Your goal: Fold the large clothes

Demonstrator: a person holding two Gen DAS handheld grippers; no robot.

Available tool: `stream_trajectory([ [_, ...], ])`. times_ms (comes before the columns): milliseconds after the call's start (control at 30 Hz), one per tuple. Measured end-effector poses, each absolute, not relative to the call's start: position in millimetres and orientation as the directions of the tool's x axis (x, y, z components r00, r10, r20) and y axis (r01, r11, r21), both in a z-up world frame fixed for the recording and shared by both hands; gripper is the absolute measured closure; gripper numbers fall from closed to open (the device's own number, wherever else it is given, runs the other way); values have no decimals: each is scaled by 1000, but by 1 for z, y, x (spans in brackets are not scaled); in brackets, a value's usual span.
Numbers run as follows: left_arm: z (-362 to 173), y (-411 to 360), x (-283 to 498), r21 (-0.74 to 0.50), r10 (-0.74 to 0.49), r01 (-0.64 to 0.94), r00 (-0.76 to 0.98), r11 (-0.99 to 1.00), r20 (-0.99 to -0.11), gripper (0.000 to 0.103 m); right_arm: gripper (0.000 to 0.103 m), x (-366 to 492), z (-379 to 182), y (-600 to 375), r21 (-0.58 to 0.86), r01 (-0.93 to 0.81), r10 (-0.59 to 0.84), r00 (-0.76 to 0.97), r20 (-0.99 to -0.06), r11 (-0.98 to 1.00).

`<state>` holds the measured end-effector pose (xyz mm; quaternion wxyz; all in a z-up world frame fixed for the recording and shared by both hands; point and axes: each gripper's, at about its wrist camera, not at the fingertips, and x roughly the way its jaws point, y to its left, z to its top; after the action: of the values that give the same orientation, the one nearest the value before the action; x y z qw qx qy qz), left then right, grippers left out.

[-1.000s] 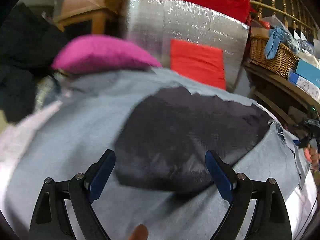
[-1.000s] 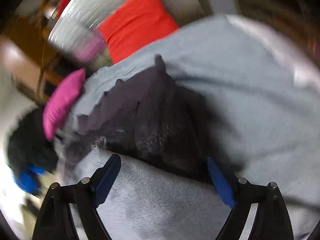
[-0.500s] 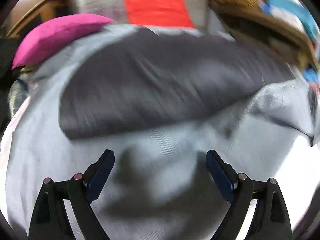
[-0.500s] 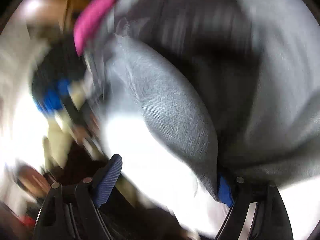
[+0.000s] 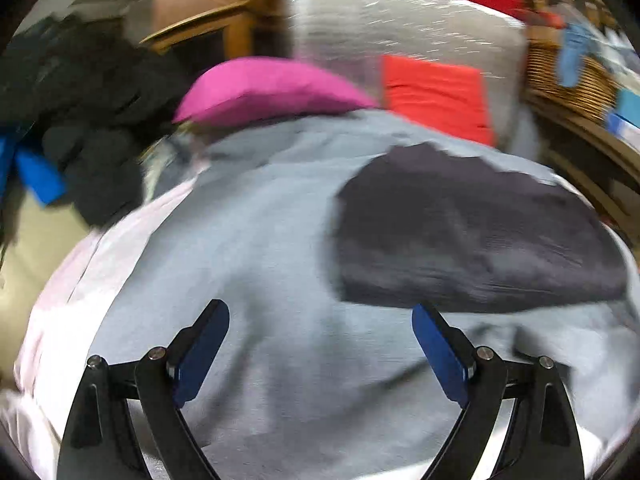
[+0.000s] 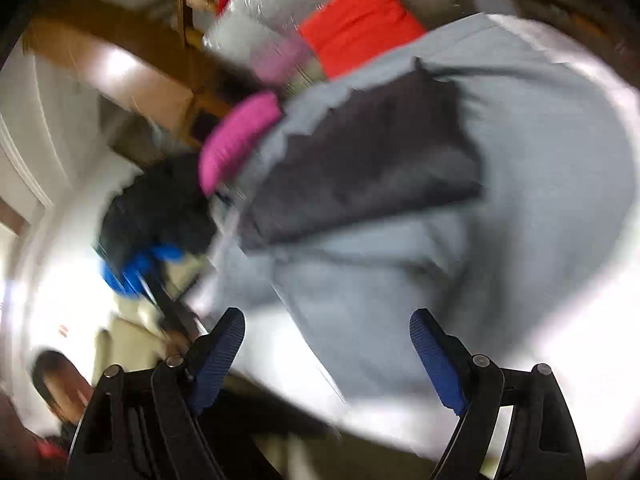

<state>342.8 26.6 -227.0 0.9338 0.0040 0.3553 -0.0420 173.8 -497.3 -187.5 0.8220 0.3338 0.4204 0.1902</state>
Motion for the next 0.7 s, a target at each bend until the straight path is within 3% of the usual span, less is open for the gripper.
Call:
stream_trajectory([
  [133, -232, 40, 346, -37, -37, 15, 722, 999, -691, 10, 16, 263, -226, -410, 731, -77, 672, 469, -573, 678],
  [200, -232, 50, 344, -18, 6, -25, 725, 1000, -689, 10, 16, 303, -242, -353, 641, -136, 634, 399, -663, 756],
  [400, -246, 86, 347, -80, 15, -108, 681, 991, -732, 10, 16, 361, -260, -246, 321, -379, 460, 367, -809, 868],
  [500, -245, 93, 344, -64, 33, -116, 690, 991, -723, 10, 19, 379, -291, -220, 237, -377, 353, 275, -895, 895],
  [567, -244, 98, 341, -71, 29, -116, 691, 991, -722, 10, 83, 374, -287, -212, 205, -421, 347, 295, -890, 884],
  [600, -244, 101, 339, -76, 26, -117, 692, 990, -721, 10, 93, 367, -285, -209, 182, -438, 329, 288, -899, 880],
  [700, -242, 108, 334, -86, 22, -120, 697, 989, -717, 10, 95, 331, -275, -200, 172, -497, 329, 248, -911, 850],
])
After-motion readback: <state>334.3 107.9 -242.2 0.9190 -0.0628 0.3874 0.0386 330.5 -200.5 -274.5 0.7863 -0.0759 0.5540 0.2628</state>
